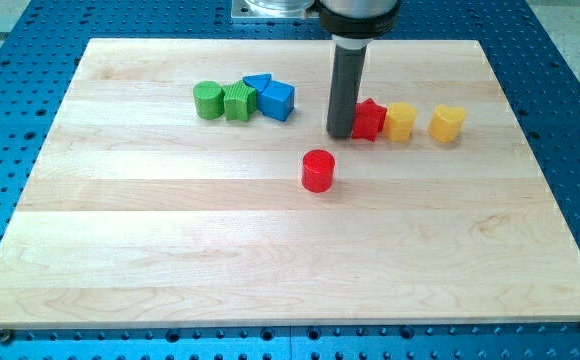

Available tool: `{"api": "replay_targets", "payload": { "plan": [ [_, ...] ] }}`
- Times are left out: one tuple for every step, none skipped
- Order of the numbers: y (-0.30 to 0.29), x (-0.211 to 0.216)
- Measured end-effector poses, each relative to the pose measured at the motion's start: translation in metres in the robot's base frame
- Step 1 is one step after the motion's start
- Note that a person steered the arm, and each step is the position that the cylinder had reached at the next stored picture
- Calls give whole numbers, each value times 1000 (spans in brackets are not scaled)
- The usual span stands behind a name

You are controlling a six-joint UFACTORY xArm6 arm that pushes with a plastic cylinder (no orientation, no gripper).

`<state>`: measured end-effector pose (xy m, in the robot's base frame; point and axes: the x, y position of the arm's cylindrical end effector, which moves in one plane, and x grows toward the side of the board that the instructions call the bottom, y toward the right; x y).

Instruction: Place the red circle at the left side of the red star

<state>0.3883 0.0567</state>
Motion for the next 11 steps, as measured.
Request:
{"api": "replay_targets", "payload": {
  "plan": [
    [-48, 50],
    [-89, 93],
    [-96, 142],
    [-31, 136],
    [-19, 96],
    [-18, 54],
    [-12, 31],
    [-40, 44],
    [-27, 24],
    [-15, 12],
    [-72, 27]
  ]
}}
